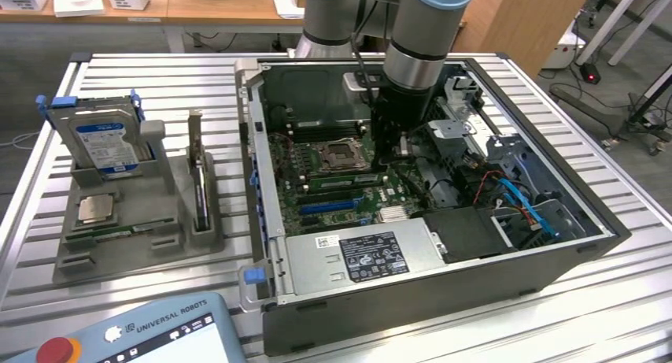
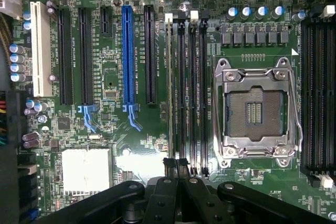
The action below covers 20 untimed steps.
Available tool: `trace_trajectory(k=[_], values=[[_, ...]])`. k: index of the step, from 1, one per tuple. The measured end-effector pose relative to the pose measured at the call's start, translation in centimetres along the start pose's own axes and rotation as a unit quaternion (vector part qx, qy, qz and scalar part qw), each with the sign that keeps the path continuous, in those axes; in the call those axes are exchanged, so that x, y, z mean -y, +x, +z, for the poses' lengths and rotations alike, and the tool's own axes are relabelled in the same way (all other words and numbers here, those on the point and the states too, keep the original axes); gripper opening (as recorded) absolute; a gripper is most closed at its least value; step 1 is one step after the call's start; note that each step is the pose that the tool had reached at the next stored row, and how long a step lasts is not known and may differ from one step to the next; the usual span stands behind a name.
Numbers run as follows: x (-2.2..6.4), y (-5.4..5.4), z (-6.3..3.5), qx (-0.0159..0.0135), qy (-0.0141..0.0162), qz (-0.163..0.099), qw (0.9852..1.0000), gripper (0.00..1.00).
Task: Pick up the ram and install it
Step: 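Press down the ram until it locks into place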
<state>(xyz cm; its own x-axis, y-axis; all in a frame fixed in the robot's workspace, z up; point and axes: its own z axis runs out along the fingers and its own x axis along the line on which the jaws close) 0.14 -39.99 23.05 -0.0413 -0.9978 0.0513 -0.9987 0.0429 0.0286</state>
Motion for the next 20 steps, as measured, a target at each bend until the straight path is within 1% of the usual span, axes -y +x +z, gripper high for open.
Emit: trace_trajectory(k=[7,11,16,20], values=[[-0.22,0.0,-0.51,0.0000,0.0001,0.000,1.0000,0.10],[-0.55,0.1,-0.65,0.0000,0.0011,0.000,1.0000,0.10],[-1.29,0.1,-0.82,0.0001,0.0042,0.000,1.0000,0.10],[-2.03,0.1,-0.88,0.0004,0.0082,0.000,1.0000,0.10]])
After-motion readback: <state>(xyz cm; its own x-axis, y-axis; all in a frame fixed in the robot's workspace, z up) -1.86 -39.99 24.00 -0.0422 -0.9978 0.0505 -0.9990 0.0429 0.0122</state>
